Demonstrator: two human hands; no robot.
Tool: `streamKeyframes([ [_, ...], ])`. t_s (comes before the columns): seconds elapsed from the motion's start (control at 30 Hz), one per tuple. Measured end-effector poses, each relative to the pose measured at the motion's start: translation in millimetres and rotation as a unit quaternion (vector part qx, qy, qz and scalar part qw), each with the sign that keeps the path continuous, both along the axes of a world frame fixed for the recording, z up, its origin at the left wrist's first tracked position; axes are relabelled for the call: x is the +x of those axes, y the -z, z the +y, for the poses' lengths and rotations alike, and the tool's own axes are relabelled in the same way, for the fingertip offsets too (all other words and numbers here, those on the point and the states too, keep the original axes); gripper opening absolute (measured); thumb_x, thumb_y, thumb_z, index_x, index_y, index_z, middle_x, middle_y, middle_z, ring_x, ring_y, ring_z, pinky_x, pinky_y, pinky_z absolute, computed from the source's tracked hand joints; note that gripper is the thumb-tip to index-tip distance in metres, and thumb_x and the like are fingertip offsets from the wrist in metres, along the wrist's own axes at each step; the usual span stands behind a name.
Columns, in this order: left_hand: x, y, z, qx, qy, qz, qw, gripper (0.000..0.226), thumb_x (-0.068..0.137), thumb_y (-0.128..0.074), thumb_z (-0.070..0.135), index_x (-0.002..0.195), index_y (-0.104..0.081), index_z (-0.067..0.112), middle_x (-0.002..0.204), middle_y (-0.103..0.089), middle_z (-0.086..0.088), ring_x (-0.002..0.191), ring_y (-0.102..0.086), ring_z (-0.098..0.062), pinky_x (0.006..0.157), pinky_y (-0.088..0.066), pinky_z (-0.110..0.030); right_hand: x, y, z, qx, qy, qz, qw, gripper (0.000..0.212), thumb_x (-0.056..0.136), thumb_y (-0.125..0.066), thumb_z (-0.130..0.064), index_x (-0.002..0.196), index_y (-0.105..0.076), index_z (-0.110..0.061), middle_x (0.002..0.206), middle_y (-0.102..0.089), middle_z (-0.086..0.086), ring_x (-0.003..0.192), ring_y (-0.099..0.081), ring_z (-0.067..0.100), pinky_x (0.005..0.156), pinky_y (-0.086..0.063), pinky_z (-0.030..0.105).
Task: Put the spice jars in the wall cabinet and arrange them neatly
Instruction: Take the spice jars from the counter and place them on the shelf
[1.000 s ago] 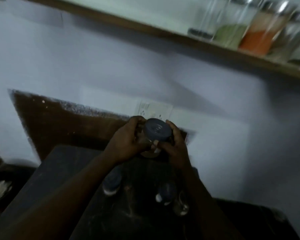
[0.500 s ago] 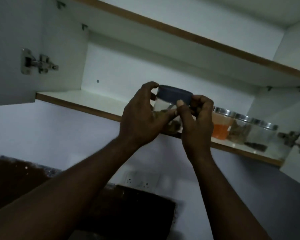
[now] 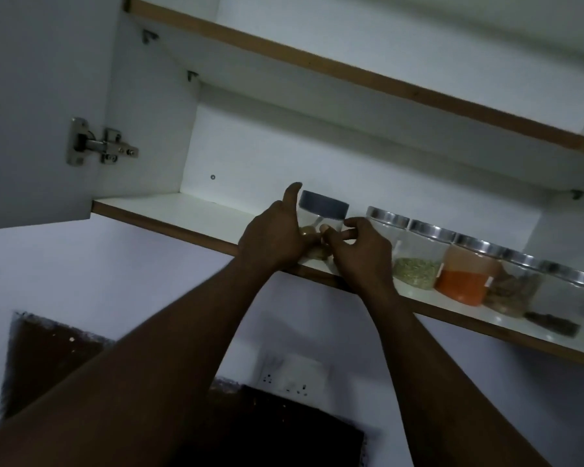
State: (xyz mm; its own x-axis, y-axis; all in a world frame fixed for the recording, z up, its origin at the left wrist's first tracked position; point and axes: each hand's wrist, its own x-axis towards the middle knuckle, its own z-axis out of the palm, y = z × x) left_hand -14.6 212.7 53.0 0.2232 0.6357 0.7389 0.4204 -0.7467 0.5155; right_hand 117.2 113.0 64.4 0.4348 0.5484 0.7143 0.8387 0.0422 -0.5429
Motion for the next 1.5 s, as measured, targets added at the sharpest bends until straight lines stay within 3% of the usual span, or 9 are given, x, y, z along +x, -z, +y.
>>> streamKeyframes([
  [0.17, 0.4, 0.8, 8.1, -0.049, 0.01, 0.1, 0.994, 0.1, 0.062, -0.071, 0.075, 0.142, -0.032, 0.028, 0.124, -0.067, 0.006, 0.106, -0.066, -0.023, 0.079, -0.048, -0.035, -2.0, 8.2, 3.7, 0.042, 0.044, -0.015, 0.998, 0.033, 0.084, -0.075, -0.042, 0.104, -0.056, -0.022, 0.078, -0.066, -0.006, 0.075, -0.062, 0.009, 0.058, -0.035, 0.016],
  [0.33, 2.3, -5.2, 10.6, -0.101, 0.042, 0.198, 0.974, 0.095, 0.073, -0.07, 0.07, 0.149, -0.032, 0.028, 0.138, -0.061, 0.005, 0.121, -0.06, -0.024, 0.099, -0.05, -0.044, 0.5, 10.0, 5.2, 0.046, 0.064, -0.019, 0.997, 0.024, 0.084, -0.075, -0.028, 0.096, -0.058, -0.016, 0.086, -0.068, 0.0, 0.077, -0.061, 0.016, 0.061, -0.037, 0.024],
  [0.7, 4.4, -6.9, 2.2, -0.109, -0.021, 0.26, 0.959, 0.092, 0.074, -0.049, 0.083, 0.153, -0.016, 0.049, 0.137, -0.051, -0.022, 0.126, -0.049, -0.039, 0.097, -0.048, -0.05, -1.2, 11.6, 2.4, 0.031, 0.069, -0.035, 0.997, 0.013, 0.08, -0.065, -0.01, 0.093, -0.063, -0.015, 0.086, -0.067, 0.002, 0.076, -0.062, 0.018, 0.057, -0.037, 0.02],
  [0.87, 1.6, -0.9, -10.5, -0.056, -0.062, 0.229, 0.97, 0.067, 0.084, -0.051, 0.061, 0.139, -0.045, 0.024, 0.124, -0.06, -0.019, 0.118, -0.053, -0.036, 0.077, -0.036, -0.04, -2.3, 6.1, 0.0, 0.02, 0.063, -0.019, 0.998, 0.009, 0.077, -0.062, -0.016, 0.083, -0.061, -0.022, 0.081, -0.065, -0.006, 0.075, -0.057, 0.013, 0.055, -0.031, 0.01],
  [0.97, -7.6, 0.8, -16.5, -0.04, -0.069, 0.232, 0.969, 0.05, 0.088, -0.052, 0.047, 0.129, -0.056, 0.02, 0.126, -0.064, -0.014, 0.115, -0.059, -0.034, 0.078, -0.037, -0.035, -5.7, 4.2, -3.2, 0.009, 0.057, -0.039, 0.998, 0.006, 0.076, -0.062, -0.021, 0.072, -0.059, -0.024, 0.07, -0.059, -0.013, 0.074, -0.055, 0.011, 0.055, -0.032, 0.006],
  [1.13, -35.0, 4.5, -37.9, 0.012, -0.055, 0.222, 0.973, 0.037, 0.095, -0.05, 0.035, 0.129, -0.063, 0.028, 0.131, -0.065, -0.003, 0.115, -0.061, -0.029, 0.091, -0.043, -0.034, -11.5, 3.5, -16.4, -0.009, 0.013, -0.039, 0.999, 0.014, 0.077, -0.063, -0.024, 0.086, -0.072, -0.018, 0.089, -0.073, -0.002, 0.089, -0.067, 0.017, 0.086, -0.054, 0.034],
  [1.23, -53.0, 29.3, -62.4, 0.061, -0.026, 0.121, 0.99, 0.033, 0.093, -0.054, 0.031, 0.123, -0.068, 0.033, 0.117, -0.072, 0.005, 0.109, -0.064, -0.02, 0.088, -0.047, -0.029, -24.9, 13.8, -29.9, 0.035, -0.031, -0.011, 0.999, 0.014, 0.078, -0.064, -0.023, 0.087, -0.071, -0.016, 0.085, -0.072, -0.003, 0.083, -0.068, 0.013, 0.081, -0.057, 0.036],
  [1.37, -77.7, 95.0, -91.8, 0.089, 0.046, 0.008, 0.995, 0.038, 0.089, -0.059, 0.025, 0.127, -0.063, 0.031, 0.122, -0.068, 0.014, 0.116, -0.058, -0.012, 0.094, -0.046, -0.025, -64.6, 81.7, -53.2, 0.13, -0.121, -0.045, 0.983, 0.009, 0.084, -0.068, -0.021, 0.083, -0.059, -0.023, 0.073, -0.064, -0.01, 0.066, -0.061, 0.001, 0.063, -0.05, 0.021],
  [1.5, -93.8, 181.3, -99.7, 0.009, 0.051, 0.063, 0.997, 0.041, 0.087, -0.056, 0.023, 0.126, -0.062, 0.03, 0.119, -0.068, 0.013, 0.112, -0.058, -0.016, 0.092, -0.049, -0.033, -91.6, 194.2, -59.7, 0.018, -0.145, 0.02, 0.989, 0.007, 0.084, -0.069, -0.017, 0.083, -0.062, -0.017, 0.071, -0.064, -0.01, 0.065, -0.062, 0.005, 0.066, -0.054, 0.029],
])
